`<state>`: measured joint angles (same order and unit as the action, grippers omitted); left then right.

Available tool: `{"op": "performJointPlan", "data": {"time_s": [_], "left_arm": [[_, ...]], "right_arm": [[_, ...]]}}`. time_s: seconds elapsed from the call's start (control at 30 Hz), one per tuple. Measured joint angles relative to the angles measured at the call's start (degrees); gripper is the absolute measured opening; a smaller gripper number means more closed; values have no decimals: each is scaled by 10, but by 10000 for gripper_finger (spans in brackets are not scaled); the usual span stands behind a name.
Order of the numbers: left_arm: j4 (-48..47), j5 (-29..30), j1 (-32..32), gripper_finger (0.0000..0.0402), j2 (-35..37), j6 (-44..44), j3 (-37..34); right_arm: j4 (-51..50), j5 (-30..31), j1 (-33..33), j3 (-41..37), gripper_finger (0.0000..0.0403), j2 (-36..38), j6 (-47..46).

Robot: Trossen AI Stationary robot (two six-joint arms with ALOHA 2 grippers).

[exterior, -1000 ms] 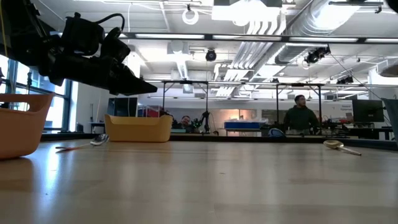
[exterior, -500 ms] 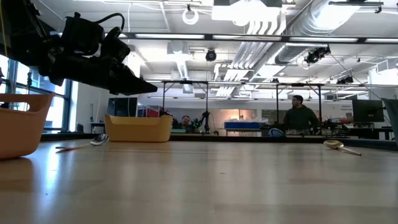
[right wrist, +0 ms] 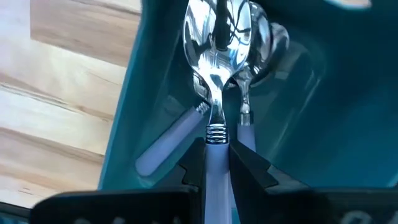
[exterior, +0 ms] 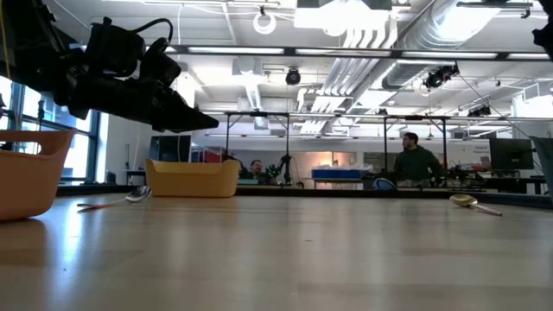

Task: Sort silverware by color (type)
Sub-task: Put the violet spoon into the blue bin, then put the orange spoon into the yellow bin

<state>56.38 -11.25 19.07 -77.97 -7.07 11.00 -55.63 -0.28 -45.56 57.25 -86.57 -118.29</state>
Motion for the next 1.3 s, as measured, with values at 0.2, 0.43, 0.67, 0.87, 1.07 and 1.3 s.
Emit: {"op": "performJointPlan", "data": {"time_s": [0.2, 0.43, 0.67, 0.87, 1.07, 1.3], "left_arm": [[0, 0, 0, 0, 0, 0, 0], [0, 0, 0, 0, 0, 0, 0], [0, 0, 0, 0, 0, 5, 0], [0, 0, 0, 0, 0, 9, 0], [-1, 0, 0, 0, 0, 9, 0], [-7, -1, 0, 0, 0, 9, 0]], "right_arm": [[0, -1, 21, 0, 36, -4, 58], [0, 0, 37, 0, 53, -4, 113], [0, -13, 40, 0, 94, -4, 144], [-13, -57, 41, 24, 83, -4, 182], [-52, 78, 64, 68, 8, -4, 285], [-44, 182, 133, 67, 4, -4, 445]]}}
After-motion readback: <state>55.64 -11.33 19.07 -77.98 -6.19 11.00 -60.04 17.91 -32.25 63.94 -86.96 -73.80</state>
